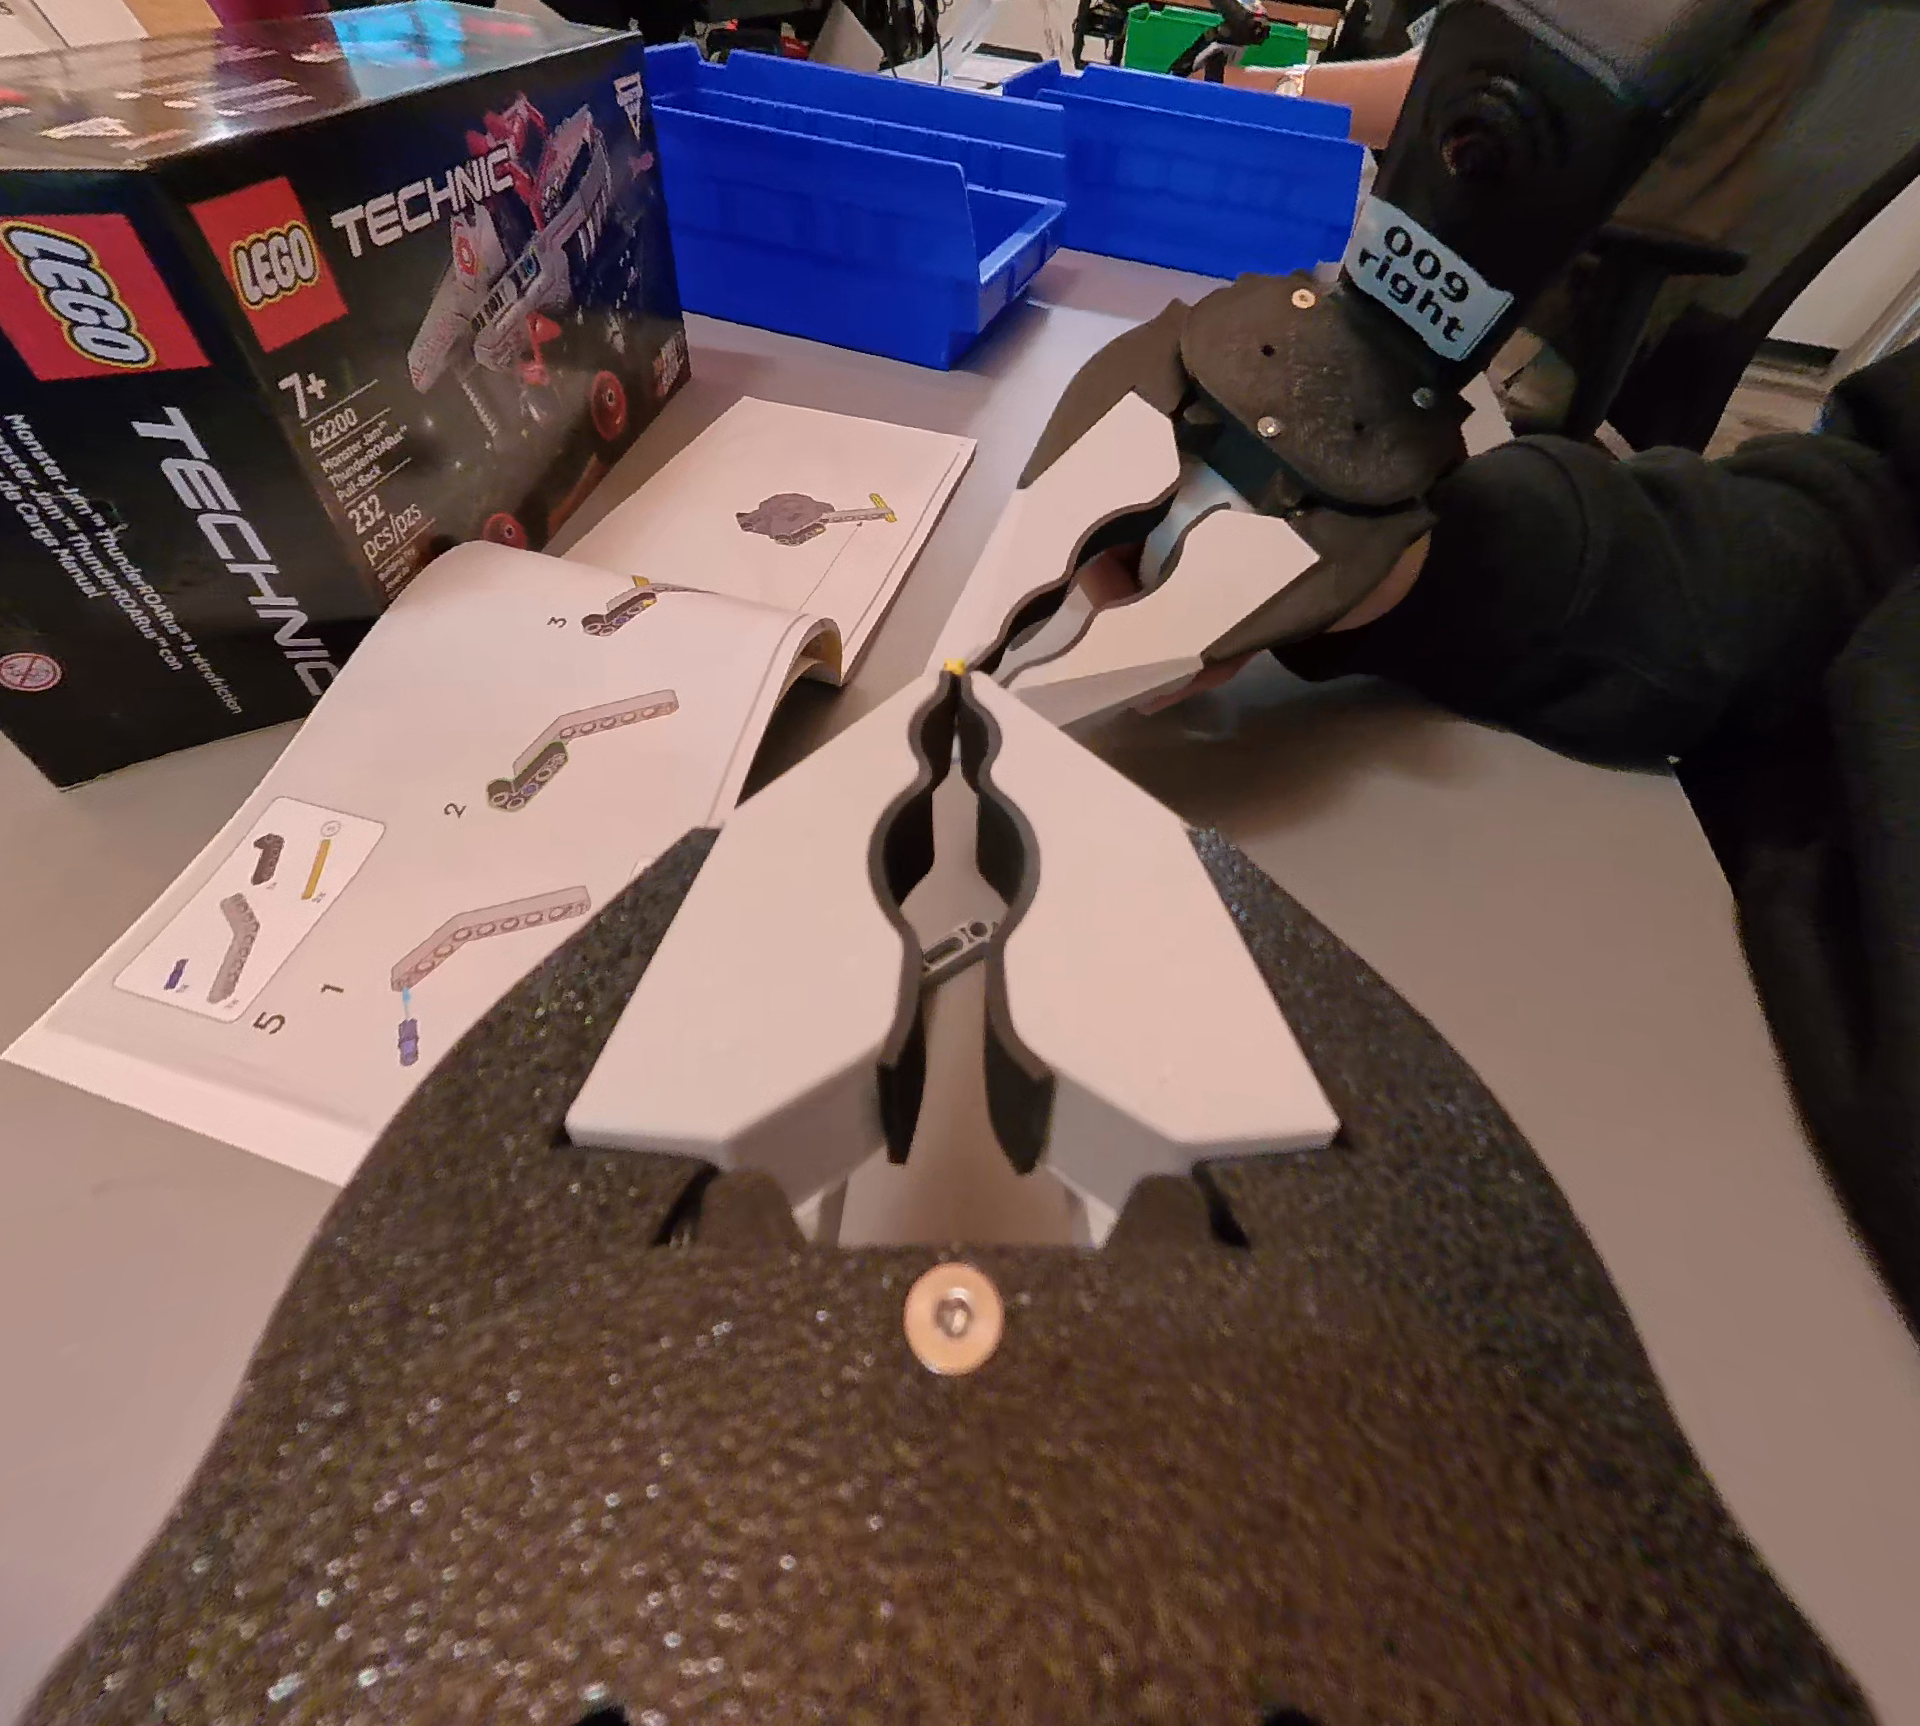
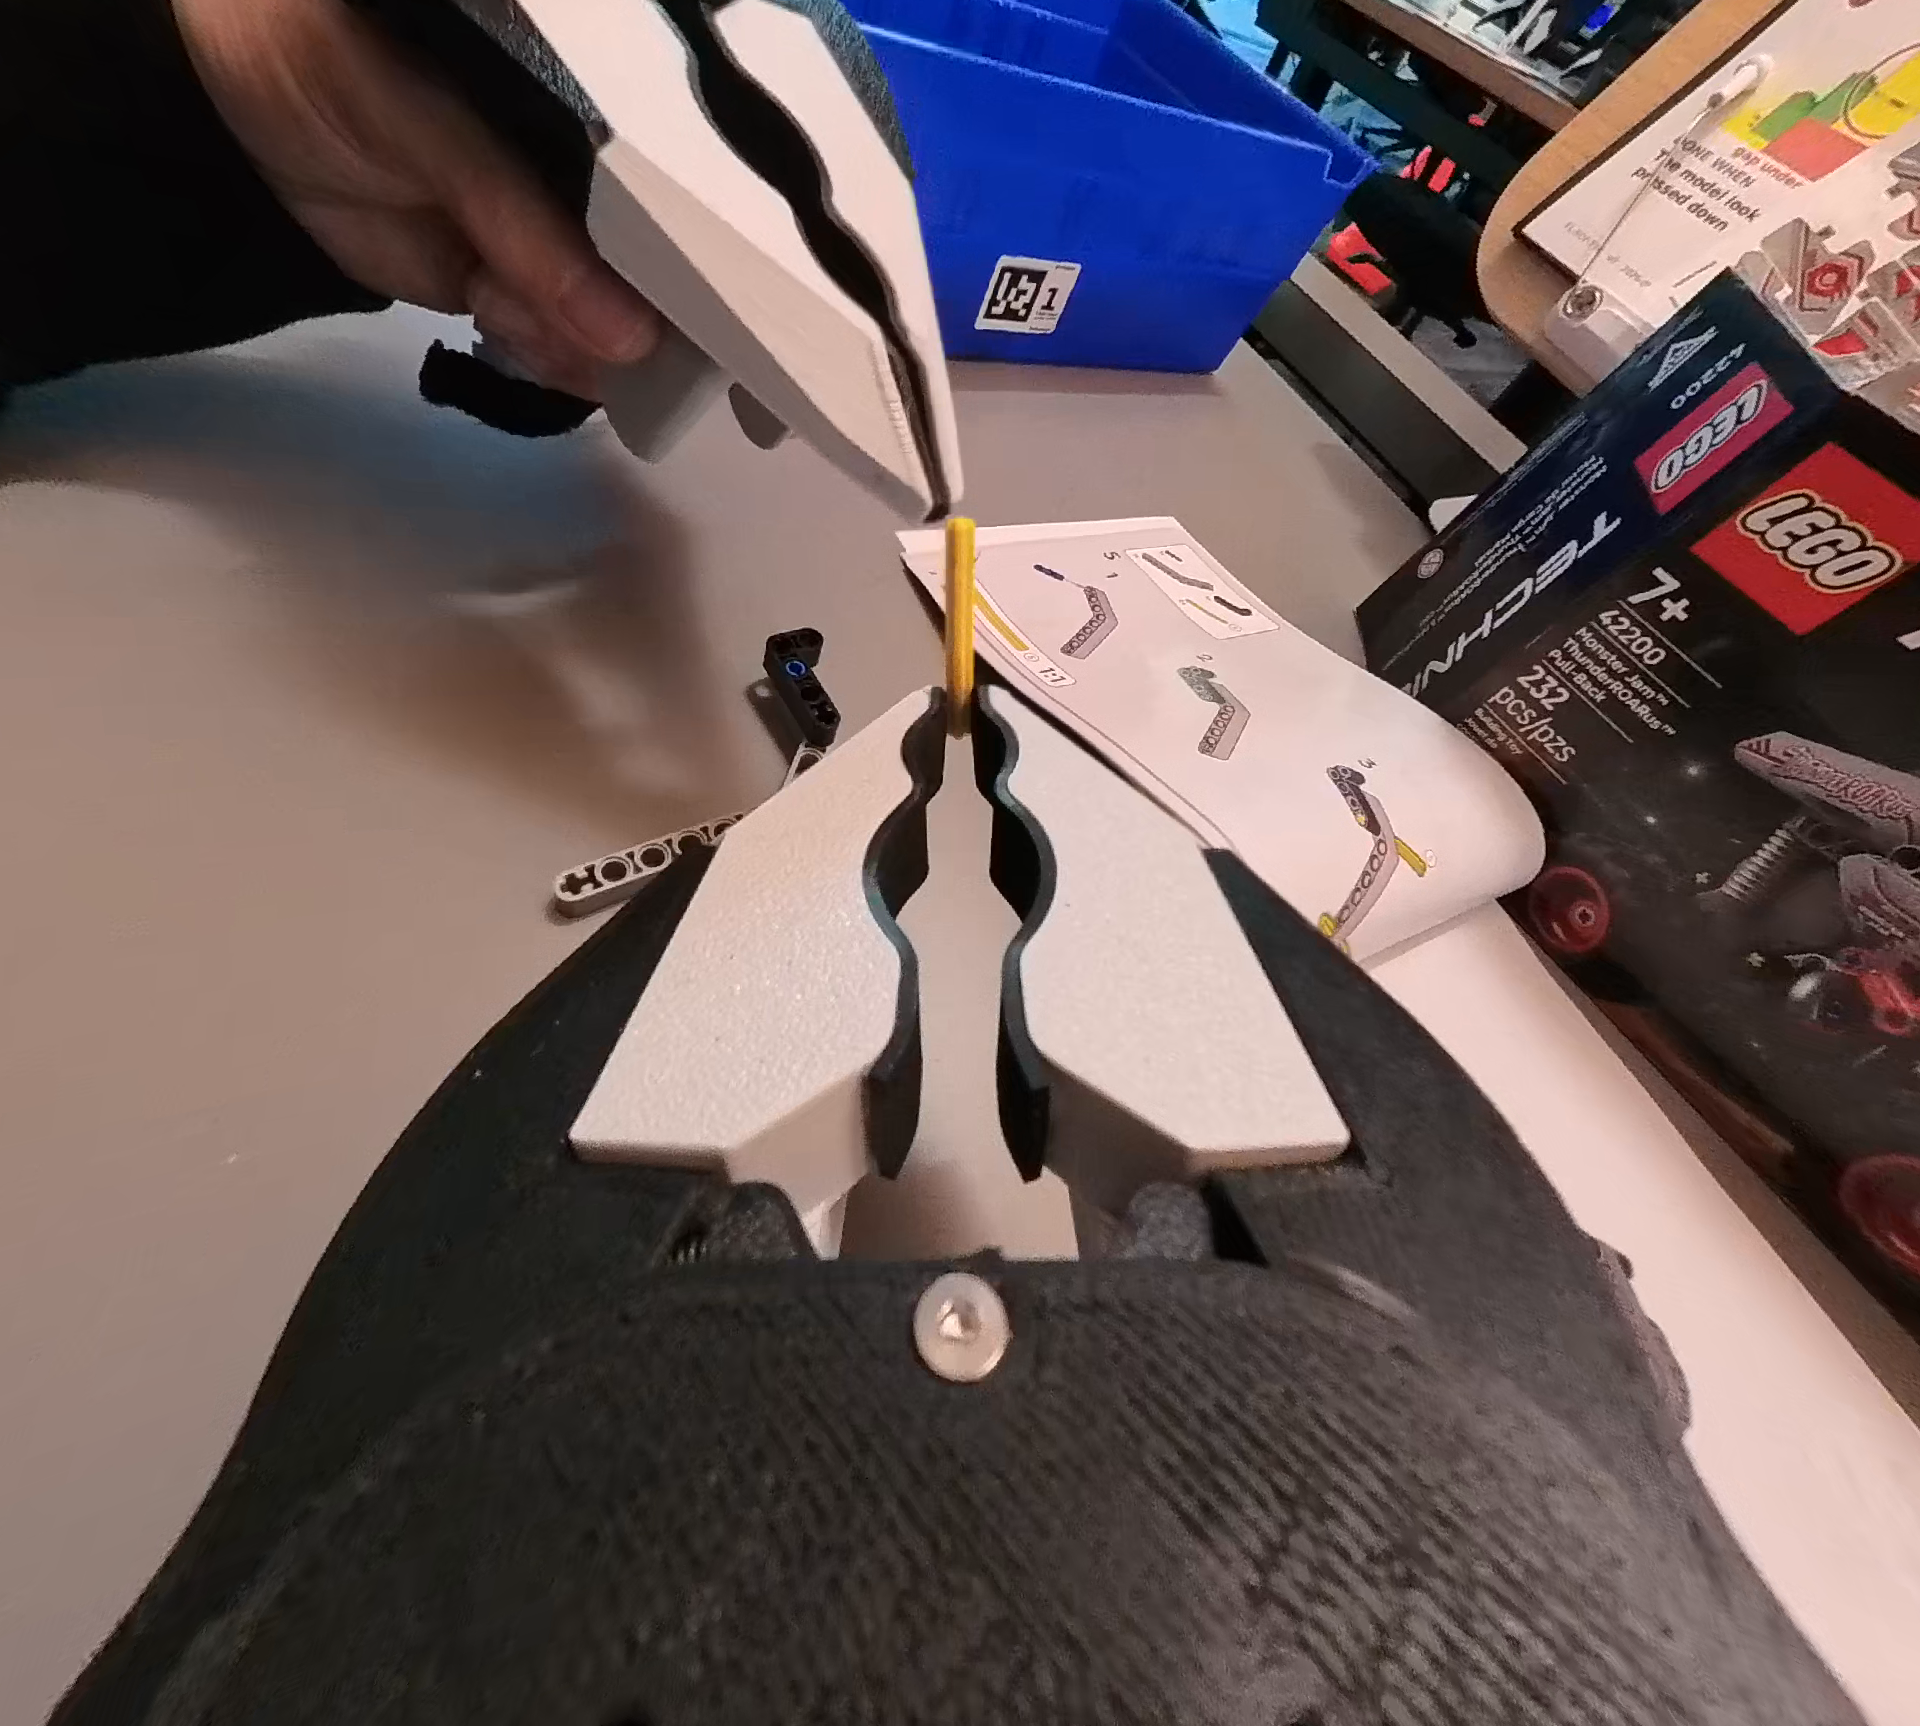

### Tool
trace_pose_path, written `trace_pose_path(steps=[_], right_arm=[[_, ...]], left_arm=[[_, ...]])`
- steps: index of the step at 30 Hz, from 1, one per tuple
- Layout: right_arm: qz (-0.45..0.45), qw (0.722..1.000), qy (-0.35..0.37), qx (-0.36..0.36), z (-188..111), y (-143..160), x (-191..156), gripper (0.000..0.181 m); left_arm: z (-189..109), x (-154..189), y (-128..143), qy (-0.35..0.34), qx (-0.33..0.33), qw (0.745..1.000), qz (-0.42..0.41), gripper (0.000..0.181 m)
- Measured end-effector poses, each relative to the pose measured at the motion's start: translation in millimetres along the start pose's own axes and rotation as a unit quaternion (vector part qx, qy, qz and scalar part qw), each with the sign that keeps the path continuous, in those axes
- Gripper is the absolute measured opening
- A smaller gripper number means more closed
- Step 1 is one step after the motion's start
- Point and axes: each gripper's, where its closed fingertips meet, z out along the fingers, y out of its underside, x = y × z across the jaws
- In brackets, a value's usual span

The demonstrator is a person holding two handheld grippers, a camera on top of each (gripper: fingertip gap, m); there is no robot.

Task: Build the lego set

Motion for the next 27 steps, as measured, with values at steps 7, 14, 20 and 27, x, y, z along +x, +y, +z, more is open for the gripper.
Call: trace_pose_path(steps=[7,14,20,27], right_arm=[[-0.011,1.0,0.0,-0.008,1,1,-2,0.002],[-0.003,1.0,0.001,-0.008,1,1,-1,0.002],[0.004,1.0,-0.005,-0.002,0,0,-2,0.002],[0.004,1.0,-0.018,0.006,1,-3,-8,0.002]], left_arm=[[0,1,1,0.001,-0.004,1.0,-0.001,0.0],[0,-3,0,-0.012,-0.002,1.0,0.0,0.01],[-4,-7,0,-0.026,-0.003,1.0,0.012,0.009],[-6,1,2,0.0,-0.011,1.0,0.018,0.005]])
